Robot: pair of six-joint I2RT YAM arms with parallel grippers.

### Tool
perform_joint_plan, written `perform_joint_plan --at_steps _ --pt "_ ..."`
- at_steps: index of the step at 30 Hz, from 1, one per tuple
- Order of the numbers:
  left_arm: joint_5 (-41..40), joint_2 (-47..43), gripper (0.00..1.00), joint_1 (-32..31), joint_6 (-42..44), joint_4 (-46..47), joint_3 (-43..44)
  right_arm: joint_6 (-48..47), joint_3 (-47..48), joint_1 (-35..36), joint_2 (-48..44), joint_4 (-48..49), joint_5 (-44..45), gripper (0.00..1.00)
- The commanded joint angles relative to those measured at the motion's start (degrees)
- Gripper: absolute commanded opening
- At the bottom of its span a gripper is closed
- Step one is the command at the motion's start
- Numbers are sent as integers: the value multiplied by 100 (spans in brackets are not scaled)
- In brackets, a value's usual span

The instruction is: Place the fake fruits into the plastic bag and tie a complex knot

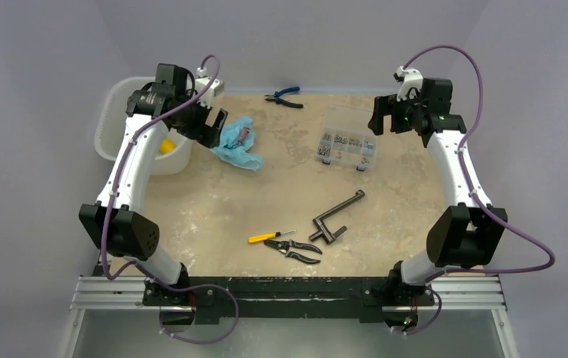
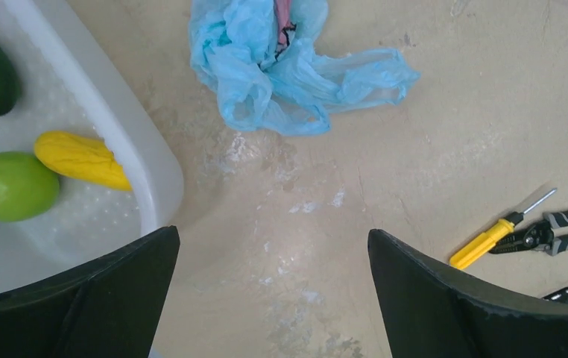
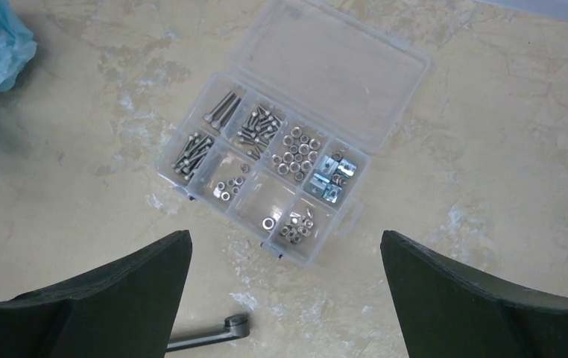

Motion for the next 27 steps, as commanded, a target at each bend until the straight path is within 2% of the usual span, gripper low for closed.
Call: perform_joint_plan --at_steps 1,4,8,16,22,24,25,26,27 --pt "-194 572 100 -224 286 422 742 48 -146 15 -389 238 -188 99" --pt "-477 1615 100 -299 471 181 1690 178 -283 17 -514 369 -300 99" --pt "-418 2822 100 -328 504 -123 2840 274 -405 17 -719 332 -276 99" --pt "-843 3902 96 -394 490 74 2841 184 -618 17 -1003 224 -201 99" --pt "-954 4308 83 -414 383 -287 2774 300 -654 17 -1076 168 -408 99" --pt "-906 4307 75 -414 329 -295 2554 389 -739 21 -1111 283 -531 99" --pt "-800 4320 70 -414 246 -350 2516 438 -793 25 -1116 359 -599 99" --pt "-607 4374 61 -415 150 -453 2506 486 -834 36 -1124 430 -655 99" --pt "-402 4406 47 -421 29 -551 2500 575 -883 49 -1130 521 -691 99"
